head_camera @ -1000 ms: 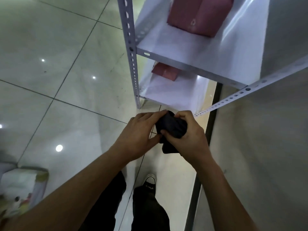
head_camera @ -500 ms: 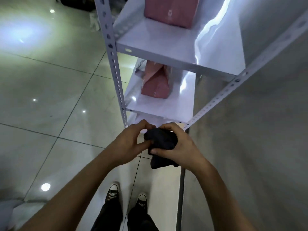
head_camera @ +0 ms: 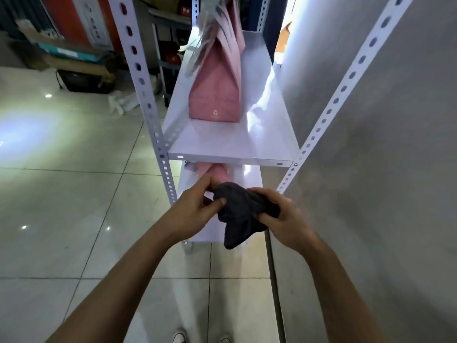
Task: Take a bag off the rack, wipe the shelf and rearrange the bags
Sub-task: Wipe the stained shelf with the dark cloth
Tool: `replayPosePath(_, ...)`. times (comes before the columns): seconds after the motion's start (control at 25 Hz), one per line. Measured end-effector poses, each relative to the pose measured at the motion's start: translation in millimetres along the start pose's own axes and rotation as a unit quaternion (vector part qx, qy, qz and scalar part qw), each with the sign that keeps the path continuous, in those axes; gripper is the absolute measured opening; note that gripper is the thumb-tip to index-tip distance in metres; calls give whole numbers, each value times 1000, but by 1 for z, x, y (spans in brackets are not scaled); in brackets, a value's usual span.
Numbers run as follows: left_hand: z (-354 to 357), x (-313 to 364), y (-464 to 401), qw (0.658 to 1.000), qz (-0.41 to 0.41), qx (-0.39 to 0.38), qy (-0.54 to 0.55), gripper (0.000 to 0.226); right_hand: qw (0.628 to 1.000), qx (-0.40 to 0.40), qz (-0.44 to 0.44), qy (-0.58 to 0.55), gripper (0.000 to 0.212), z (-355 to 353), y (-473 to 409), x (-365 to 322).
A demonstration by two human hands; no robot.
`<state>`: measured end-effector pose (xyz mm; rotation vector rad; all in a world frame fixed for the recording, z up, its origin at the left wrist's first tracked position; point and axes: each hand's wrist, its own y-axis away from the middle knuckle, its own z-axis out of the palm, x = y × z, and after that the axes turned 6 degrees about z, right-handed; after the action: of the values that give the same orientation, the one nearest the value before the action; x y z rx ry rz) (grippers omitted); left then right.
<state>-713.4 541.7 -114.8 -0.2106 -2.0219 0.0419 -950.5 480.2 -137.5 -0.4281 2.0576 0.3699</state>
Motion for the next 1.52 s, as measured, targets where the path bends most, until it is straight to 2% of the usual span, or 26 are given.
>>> replayPosePath(0.16,-29,24,-14,1000,4,-12,-8,16,992,112,-18,-52,37,-15,-1,-38)
replayPosePath(0.28,-48,39,-24,1000,-5,-25,3,33,977,195,-18,-85,27,-25,-5,-66)
replayPosePath(0.44,-51,52,-41,998,-18,-51,-40,21,955,273,-2,-118,23,-32,-12,-87)
replayPosePath(0.48,-48,54,-45,998,-24,-49,-34,24,952,286,6,-110,19,-32,-16,-89)
replayPosePath(0.6,-36,54,-56,998,-22,-57,32,57,943,319,31,-95,10,-33,-32,-90)
replayPosePath(0.72,-29,56,-69,989,31,-139,44,108,942,318,77,-75,13,-40,-53,-91)
replayPosePath(0.76,-28,55,-75,988,55,-143,33,111,944,311,94,-65,16,-44,-61,-91)
replayPosePath(0.8,-29,54,-83,988,74,-132,19,102,945,301,110,-61,19,-49,-70,-91)
replayPosePath(0.84,-30,53,-90,990,84,-109,12,83,947,290,121,-67,21,-53,-77,-91)
replayPosePath(0.92,-35,52,-105,997,55,-50,5,38,951,256,139,-99,27,-57,-89,-92)
replayPosePath(0.96,-37,50,-112,999,26,-21,5,30,953,233,149,-121,32,-59,-94,-91)
replayPosePath(1.08,-39,39,-131,997,-40,43,53,42,955,154,174,-183,49,-61,-108,-84)
replayPosePath(1.2,-34,31,-143,990,-66,87,87,42,942,54,190,-271,68,-66,-118,-68)
replayPosePath(1.32,-32,21,-154,990,-61,121,50,39,938,-8,182,-295,68,-64,-123,-56)
replayPosePath(1.4,-33,18,-165,988,-63,134,41,36,951,55,160,-260,52,-56,-129,-53)
replayPosePath(1.52,-28,16,-174,990,-54,75,110,15,965,225,106,-78,35,-51,-142,-58)
